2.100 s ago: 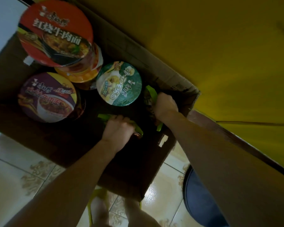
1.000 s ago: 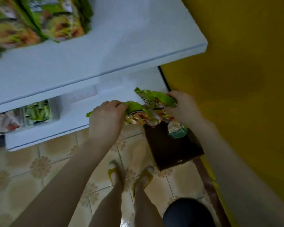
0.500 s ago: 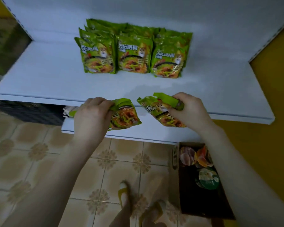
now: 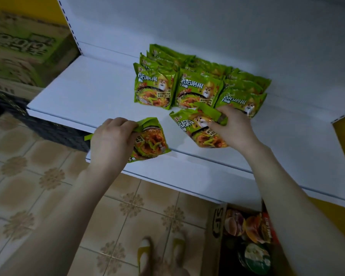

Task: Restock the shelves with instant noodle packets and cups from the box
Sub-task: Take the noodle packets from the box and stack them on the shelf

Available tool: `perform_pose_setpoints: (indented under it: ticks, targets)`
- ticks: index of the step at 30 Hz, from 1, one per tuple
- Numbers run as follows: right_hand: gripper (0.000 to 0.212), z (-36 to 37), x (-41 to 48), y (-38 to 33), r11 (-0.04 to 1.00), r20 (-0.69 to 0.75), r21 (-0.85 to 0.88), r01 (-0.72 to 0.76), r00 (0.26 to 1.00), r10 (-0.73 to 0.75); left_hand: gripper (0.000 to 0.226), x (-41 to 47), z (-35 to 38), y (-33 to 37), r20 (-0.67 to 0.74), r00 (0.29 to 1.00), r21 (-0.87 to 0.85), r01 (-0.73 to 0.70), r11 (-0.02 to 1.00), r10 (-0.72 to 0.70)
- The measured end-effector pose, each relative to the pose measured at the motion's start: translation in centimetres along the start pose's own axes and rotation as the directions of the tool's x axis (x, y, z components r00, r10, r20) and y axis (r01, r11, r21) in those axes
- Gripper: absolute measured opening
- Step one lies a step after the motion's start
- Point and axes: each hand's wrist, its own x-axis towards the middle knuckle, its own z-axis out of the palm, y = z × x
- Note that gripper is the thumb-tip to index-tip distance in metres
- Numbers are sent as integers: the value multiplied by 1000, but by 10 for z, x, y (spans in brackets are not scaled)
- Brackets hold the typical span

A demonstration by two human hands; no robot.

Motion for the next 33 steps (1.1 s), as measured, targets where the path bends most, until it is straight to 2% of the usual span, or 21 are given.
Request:
perform_pose_setpoints:
  ticks: [6, 8, 13, 16, 19, 23, 27, 31, 33]
  targets:
    - [33, 19, 43, 23, 998, 72, 62, 24, 997, -29, 33, 12, 23, 4, 20, 996, 24, 92, 995, -92]
    - [31, 24, 56, 33, 994, 72, 111, 10, 997, -18, 26, 18, 30, 7, 9, 990, 36, 141, 989, -141]
    - [25, 40, 85, 58, 972, -28, 229, -58, 997, 66, 16, 31, 46, 13, -31, 976, 40, 218, 975, -217]
    - [22, 53, 101, 67, 959, -66, 273, -73, 993, 95, 19, 39, 54, 12, -45, 968, 28, 247, 969, -245]
    - [24, 64, 115, 77, 935, -106, 340, -98, 984, 142, 33, 44, 60, 12, -44, 966, -2, 254, 967, -254]
    - [29, 82, 122, 90, 904, -130, 404, -138, 970, 206, 24, 46, 67, 11, -57, 962, -5, 266, 964, -266]
    - [29, 95, 116, 100, 901, -127, 407, -150, 968, 218, 24, 46, 76, 11, -52, 963, -7, 266, 964, -266]
    - [28, 91, 115, 111, 947, -158, 263, -187, 960, 233, 22, 46, 80, 12, -45, 968, -8, 248, 969, -248]
    - [27, 91, 117, 113, 934, -144, 282, -218, 953, 265, 21, 46, 81, 13, -44, 969, -4, 244, 970, -244]
